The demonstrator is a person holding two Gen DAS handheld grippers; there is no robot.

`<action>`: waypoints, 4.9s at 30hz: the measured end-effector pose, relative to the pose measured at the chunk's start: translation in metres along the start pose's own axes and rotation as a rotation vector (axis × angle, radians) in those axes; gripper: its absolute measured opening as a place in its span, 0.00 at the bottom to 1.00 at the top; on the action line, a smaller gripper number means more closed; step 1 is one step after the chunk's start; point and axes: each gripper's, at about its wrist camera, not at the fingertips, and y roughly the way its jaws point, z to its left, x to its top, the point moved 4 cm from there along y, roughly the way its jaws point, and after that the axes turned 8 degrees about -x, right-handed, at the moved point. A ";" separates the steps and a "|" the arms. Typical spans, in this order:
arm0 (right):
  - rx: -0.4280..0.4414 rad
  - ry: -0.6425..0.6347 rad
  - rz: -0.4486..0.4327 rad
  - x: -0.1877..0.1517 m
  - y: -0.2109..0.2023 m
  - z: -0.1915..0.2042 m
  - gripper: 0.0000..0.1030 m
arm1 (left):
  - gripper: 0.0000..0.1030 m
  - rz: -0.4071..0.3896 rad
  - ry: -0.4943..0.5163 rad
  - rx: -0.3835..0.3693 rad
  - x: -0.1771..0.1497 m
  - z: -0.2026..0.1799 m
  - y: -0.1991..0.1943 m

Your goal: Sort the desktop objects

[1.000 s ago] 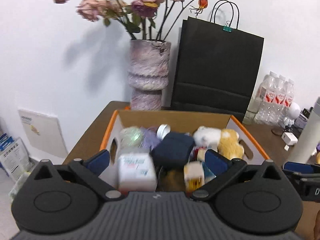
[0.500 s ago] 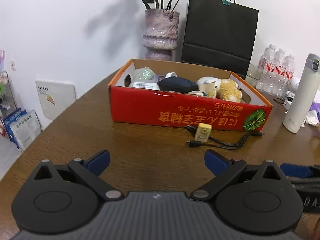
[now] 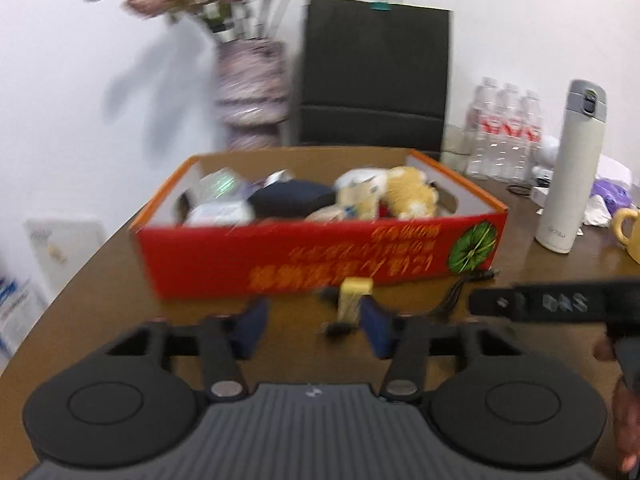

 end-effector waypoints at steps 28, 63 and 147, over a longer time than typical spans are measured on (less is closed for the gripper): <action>-0.047 -0.254 -0.098 -0.035 -0.041 0.007 0.04 | 0.21 -0.003 -0.235 -0.089 -0.014 0.026 -0.032; -0.084 -0.633 -0.157 0.127 0.096 0.067 0.04 | 0.22 0.141 -0.080 0.010 0.072 0.059 0.099; -0.089 -0.330 -0.078 -0.124 -0.120 0.038 1.00 | 1.00 0.131 -0.096 0.195 -0.116 0.009 -0.130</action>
